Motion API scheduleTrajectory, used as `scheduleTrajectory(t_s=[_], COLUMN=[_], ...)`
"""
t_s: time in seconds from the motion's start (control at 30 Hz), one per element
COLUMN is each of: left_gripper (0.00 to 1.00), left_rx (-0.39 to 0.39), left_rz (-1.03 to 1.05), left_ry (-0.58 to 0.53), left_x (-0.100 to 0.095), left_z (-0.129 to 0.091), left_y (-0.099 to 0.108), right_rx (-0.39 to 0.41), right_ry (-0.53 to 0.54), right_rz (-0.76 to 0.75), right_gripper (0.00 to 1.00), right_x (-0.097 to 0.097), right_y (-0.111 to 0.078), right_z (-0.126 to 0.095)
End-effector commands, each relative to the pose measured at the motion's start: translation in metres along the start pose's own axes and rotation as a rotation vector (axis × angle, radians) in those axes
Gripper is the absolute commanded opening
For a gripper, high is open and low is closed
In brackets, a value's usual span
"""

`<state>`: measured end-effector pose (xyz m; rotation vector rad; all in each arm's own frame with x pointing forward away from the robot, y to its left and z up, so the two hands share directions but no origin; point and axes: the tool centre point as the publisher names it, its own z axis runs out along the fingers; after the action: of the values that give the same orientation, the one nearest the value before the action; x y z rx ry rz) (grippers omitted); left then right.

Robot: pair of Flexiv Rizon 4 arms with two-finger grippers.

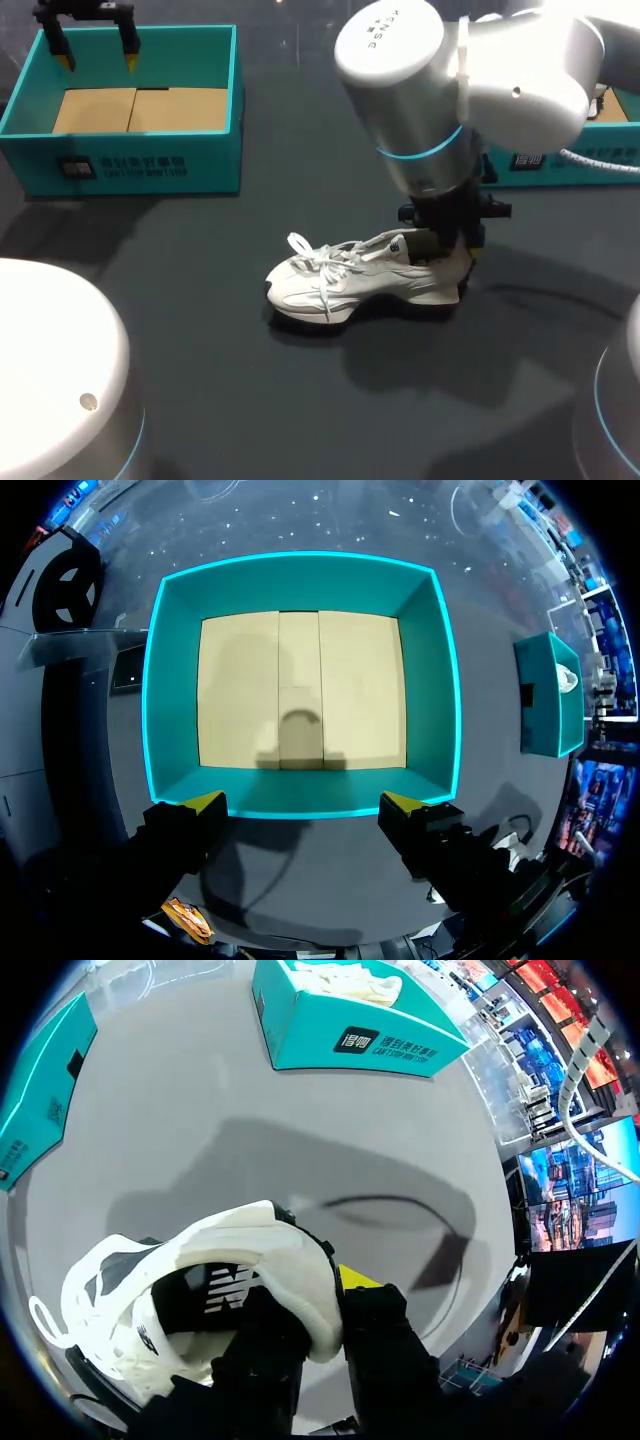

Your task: Take the shoe out of the shoebox, open the shoe tongue, remove and reinsert the insole, then place the shoe into the shoebox

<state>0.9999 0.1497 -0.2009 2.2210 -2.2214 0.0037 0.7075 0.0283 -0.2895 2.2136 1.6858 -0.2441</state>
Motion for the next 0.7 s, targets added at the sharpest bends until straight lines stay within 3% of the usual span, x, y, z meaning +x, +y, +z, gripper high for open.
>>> scheduleTrajectory(t_s=[0.03, 0.4, 0.7], left_gripper=[1.00, 1.00, 1.00], left_rx=[-0.001, -0.001, -0.001], left_rz=[0.000, 0.000, 0.000], left_ry=[-0.001, -0.001, -0.001], left_x=[0.000, 0.000, 0.000], left_z=[0.000, 0.000, 0.000], left_y=[0.000, 0.000, 0.000], right_rx=[0.001, 0.009, 0.036], right_ry=[0.002, 0.033, 0.035], right_rz=[0.001, -0.003, 0.011], right_gripper=[0.00, 0.00, 0.00], right_x=[0.000, 0.018, 0.022], right_y=[0.000, -0.025, -0.029], right_z=[-0.001, 0.035, 0.048])
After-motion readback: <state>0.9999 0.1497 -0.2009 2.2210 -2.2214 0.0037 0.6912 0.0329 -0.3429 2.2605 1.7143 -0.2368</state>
